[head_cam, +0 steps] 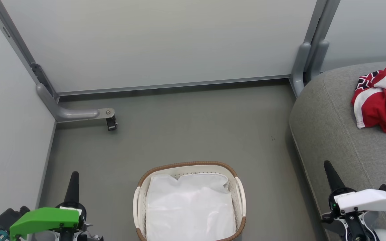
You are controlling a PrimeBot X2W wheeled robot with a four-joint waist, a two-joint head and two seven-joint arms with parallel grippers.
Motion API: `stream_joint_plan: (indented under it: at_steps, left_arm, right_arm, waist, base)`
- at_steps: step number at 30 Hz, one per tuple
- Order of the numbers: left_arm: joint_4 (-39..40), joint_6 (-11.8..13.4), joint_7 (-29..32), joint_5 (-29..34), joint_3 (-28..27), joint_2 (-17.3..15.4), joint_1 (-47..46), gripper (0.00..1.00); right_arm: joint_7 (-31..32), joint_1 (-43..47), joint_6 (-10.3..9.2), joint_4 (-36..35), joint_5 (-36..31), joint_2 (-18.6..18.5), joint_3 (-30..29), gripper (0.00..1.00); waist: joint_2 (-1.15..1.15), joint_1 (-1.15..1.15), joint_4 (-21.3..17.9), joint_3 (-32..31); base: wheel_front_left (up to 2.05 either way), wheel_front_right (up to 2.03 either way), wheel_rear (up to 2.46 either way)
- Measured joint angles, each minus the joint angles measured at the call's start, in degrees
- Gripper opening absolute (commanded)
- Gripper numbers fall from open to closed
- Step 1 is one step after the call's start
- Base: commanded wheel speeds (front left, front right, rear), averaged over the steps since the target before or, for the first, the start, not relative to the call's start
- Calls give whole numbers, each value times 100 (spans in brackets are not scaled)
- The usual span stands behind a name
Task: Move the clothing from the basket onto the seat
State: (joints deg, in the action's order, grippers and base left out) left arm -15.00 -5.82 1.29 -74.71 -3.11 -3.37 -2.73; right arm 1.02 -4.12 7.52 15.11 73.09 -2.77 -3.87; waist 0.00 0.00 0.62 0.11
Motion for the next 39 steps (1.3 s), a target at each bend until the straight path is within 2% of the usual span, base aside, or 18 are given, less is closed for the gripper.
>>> stream_joint_plan:
  at_steps: [39]
  left_arm:
    - [74, -129, 456, -1510, -289, 42, -264, 0]
  right_arm:
    - [459, -144, -1, -86, 1662, -8, -210, 0]
  waist:
    - [0, 0, -53, 6]
  base:
    - [0, 0, 0]
